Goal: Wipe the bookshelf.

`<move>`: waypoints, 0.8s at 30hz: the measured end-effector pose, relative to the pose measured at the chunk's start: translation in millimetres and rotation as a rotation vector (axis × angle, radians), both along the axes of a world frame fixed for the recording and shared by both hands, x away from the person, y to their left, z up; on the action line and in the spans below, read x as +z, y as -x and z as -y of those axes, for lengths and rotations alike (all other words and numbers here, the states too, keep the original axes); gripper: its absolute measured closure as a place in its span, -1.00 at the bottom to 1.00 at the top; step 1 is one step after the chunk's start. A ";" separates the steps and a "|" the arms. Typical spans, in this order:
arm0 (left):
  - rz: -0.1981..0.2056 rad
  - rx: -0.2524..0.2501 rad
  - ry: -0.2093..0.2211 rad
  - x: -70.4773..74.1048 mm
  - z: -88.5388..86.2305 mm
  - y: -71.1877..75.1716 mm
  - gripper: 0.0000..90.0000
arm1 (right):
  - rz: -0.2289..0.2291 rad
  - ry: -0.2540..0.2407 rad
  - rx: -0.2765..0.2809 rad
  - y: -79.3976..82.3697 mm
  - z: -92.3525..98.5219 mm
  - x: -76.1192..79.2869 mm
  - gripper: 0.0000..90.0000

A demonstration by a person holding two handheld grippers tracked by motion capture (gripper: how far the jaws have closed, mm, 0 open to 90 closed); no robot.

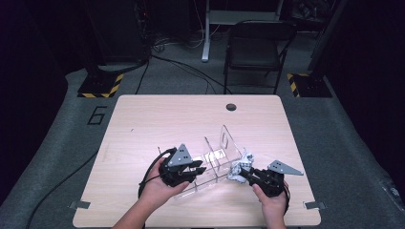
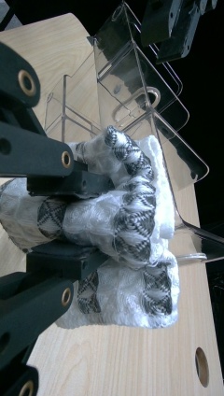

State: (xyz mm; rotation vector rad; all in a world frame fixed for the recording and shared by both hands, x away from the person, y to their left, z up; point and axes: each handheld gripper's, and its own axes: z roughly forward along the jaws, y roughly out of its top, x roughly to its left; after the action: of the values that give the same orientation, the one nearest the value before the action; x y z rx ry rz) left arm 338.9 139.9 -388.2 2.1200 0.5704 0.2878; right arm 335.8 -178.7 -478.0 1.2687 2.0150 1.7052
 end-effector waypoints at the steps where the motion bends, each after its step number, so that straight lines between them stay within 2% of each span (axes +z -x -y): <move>1: 0.004 -0.001 -0.016 0.7 -0.4 0.5 0.66 | -0.001 0.000 0.000 0.1 0.0 0.0 0.54; 2: 0.009 0.002 -0.029 2.0 -2.8 1.7 0.71 | -0.001 -0.003 0.000 0.2 0.2 0.1 0.54; 4: 0.009 0.010 -0.025 2.5 -5.1 2.5 0.71 | -0.002 -0.005 -0.001 0.2 0.5 0.2 0.54; 8: -0.030 0.025 -0.011 3.2 -19.2 6.5 0.73 | -0.002 -0.007 0.000 0.7 0.5 0.8 0.54; 10: -0.044 0.032 0.005 1.1 -35.9 12.2 0.75 | 0.001 0.000 -0.003 0.9 0.3 1.4 0.54; 11: -0.044 0.032 0.005 1.1 -35.9 12.2 0.75 | 0.001 0.000 -0.003 0.9 0.3 1.4 0.54; 12: -0.046 0.036 0.018 -1.0 -48.4 16.5 0.75 | 0.000 -0.003 -0.001 1.1 -0.1 1.6 0.54; 15: -0.050 0.046 0.021 -3.7 -57.8 20.1 0.81 | 0.000 -0.002 -0.001 0.8 -0.1 1.5 0.54; 17: -0.060 0.039 0.025 -6.8 -62.5 23.8 0.84 | -0.001 -0.002 -0.001 0.8 -1.1 1.9 0.53; 19: -0.061 0.040 0.058 -10.2 -64.8 26.0 0.83 | 0.004 0.003 0.003 0.6 -3.5 4.0 0.53; 22: -0.073 0.036 0.078 -13.7 -64.4 25.9 0.82 | 0.003 -0.002 -0.006 0.0 -4.5 7.0 0.53; 23: -0.073 0.036 0.078 -13.7 -64.4 25.9 0.81 | 0.005 -0.005 -0.009 -0.1 -4.1 8.6 0.53; 24: -0.065 0.028 0.052 -17.7 -62.1 25.9 0.79 | 0.007 -0.004 -0.012 0.2 -3.3 11.1 0.53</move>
State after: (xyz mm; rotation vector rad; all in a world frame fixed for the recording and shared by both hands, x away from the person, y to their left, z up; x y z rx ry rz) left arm 313.0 202.0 -405.9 2.0788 0.6391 0.2176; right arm 335.6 -175.4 -466.8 1.2721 1.9968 1.7068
